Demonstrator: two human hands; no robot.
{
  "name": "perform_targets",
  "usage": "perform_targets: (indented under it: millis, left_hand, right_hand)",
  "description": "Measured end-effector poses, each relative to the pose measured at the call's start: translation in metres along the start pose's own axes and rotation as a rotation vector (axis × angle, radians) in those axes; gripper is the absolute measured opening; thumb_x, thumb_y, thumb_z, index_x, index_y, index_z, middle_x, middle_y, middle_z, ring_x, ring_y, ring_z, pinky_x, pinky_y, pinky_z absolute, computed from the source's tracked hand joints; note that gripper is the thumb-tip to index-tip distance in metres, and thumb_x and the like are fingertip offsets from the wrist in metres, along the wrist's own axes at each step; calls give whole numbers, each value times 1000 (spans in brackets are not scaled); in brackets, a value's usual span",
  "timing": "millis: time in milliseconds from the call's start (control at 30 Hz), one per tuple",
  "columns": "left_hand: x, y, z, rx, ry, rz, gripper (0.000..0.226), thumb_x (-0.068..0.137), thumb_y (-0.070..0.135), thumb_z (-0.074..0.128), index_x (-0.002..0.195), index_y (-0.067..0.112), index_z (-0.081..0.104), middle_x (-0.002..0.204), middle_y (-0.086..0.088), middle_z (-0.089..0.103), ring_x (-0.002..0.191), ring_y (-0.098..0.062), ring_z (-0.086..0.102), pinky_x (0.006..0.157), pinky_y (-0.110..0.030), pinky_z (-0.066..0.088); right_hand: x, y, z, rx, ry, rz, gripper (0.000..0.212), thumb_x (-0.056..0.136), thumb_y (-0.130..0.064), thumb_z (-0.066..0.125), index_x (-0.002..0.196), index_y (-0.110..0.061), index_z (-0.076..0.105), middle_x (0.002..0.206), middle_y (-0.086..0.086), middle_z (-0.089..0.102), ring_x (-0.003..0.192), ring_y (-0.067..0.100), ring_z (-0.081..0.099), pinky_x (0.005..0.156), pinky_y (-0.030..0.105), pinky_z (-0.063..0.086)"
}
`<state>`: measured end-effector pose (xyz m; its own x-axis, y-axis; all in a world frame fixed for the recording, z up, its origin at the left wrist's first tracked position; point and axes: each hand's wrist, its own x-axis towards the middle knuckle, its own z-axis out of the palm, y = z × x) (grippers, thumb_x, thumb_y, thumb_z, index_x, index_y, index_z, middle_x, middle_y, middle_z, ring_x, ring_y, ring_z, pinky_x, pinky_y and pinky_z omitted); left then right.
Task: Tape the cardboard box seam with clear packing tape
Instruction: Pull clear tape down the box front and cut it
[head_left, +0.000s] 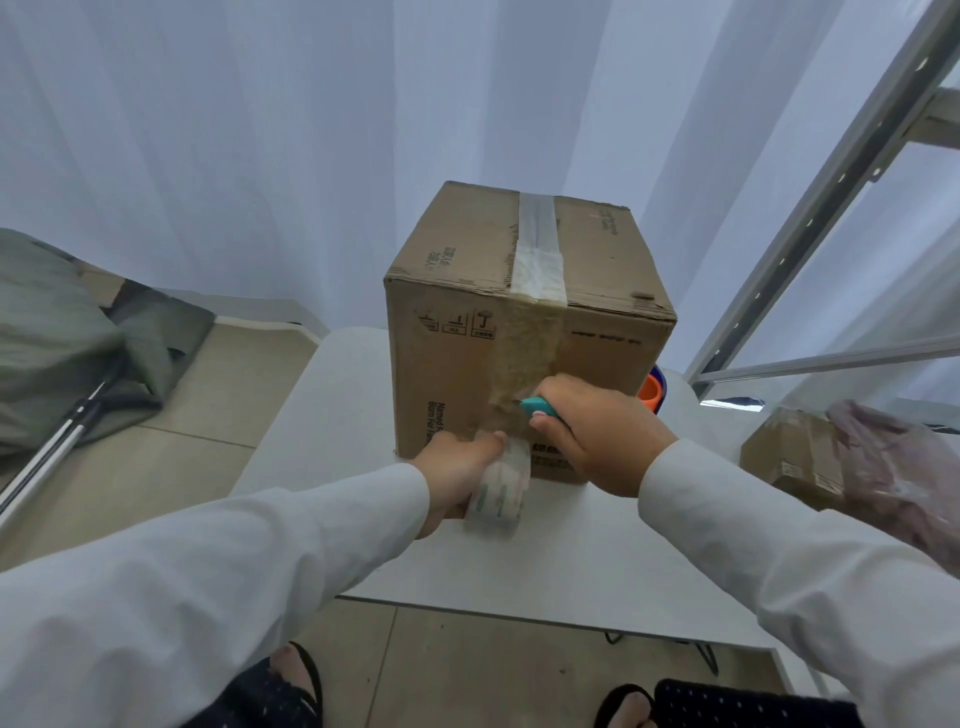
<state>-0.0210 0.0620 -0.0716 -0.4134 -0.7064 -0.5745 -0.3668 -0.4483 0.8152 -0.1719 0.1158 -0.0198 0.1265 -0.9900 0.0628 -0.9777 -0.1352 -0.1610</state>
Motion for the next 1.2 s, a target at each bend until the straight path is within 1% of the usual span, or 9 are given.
perform_targets:
  millis: [67, 133, 267, 333, 467, 667, 767, 967, 1200]
  left_hand:
    - [3, -3, 1, -12, 23, 20, 70, 78, 50, 56, 134, 11, 42, 121, -13, 62, 104, -31, 64, 87, -38, 55]
    - [5, -3, 1, -25, 21, 5, 72, 75, 49, 58, 134, 10, 43, 121, -13, 63, 105, -31, 63, 88, -38, 54]
    - [4, 3, -1, -25, -11, -42, 53, 85, 37, 53, 128, 6, 50, 95, -9, 68, 81, -23, 67, 64, -26, 53]
    - [2, 7, -2, 3, -8, -56, 51, 87, 40, 46, 126, 6, 51, 87, -7, 65, 74, -22, 63, 60, -25, 51]
    - [5, 6, 0, 18, 20, -67, 57, 87, 51, 35, 120, 9, 54, 102, -12, 64, 94, -31, 64, 72, -33, 54]
    - [11, -4, 4, 33, 98, -16, 57, 85, 55, 36, 111, 8, 57, 111, -16, 65, 104, -36, 61, 96, -47, 49]
    - [9, -5, 5, 24, 110, 2, 54, 86, 53, 36, 105, 9, 61, 111, -18, 66, 103, -36, 63, 96, -48, 49]
    - [6, -4, 6, 1, 87, -1, 55, 85, 53, 34, 110, 11, 60, 111, -15, 67, 101, -35, 63, 94, -47, 51]
    - [5, 3, 4, -5, 95, 8, 53, 86, 50, 35, 108, 8, 60, 113, -18, 66, 103, -36, 63, 95, -49, 51]
  right_hand:
    - [4, -4, 0, -14, 48, -50, 22, 97, -33, 38, 108, -18, 50, 101, 0, 56, 78, 13, 52, 69, 28, 49]
    - [8, -6, 1, -50, 72, -47, 24, 97, -32, 37, 109, -16, 50, 104, 2, 57, 81, 15, 54, 72, 32, 52]
    - [14, -7, 0, -115, 110, -38, 23, 98, -31, 35, 109, -15, 48, 102, 3, 59, 80, 18, 57, 72, 36, 53]
    - [14, -8, 1, -159, 125, -51, 23, 98, -31, 34, 108, -15, 47, 100, 3, 60, 80, 19, 58, 71, 38, 53]
    - [14, -10, 2, -213, 138, -63, 23, 99, -30, 33, 109, -14, 47, 97, 3, 61, 77, 20, 58, 69, 39, 53]
    - [16, -19, 1, -247, 129, -44, 22, 99, -29, 31, 109, -13, 43, 88, 0, 56, 67, 14, 50, 61, 31, 49]
    - [16, -24, 1, -235, 93, -38, 20, 98, -31, 34, 109, -14, 40, 84, -2, 54, 65, 13, 52, 59, 29, 49]
    - [18, -26, 14, -274, 63, -72, 28, 88, -24, 59, 109, -16, 44, 103, 4, 60, 77, 15, 46, 59, 26, 42]
    - [23, -24, 20, -228, 95, -30, 22, 89, -27, 56, 105, -16, 46, 100, 4, 59, 75, 14, 40, 58, 26, 38]
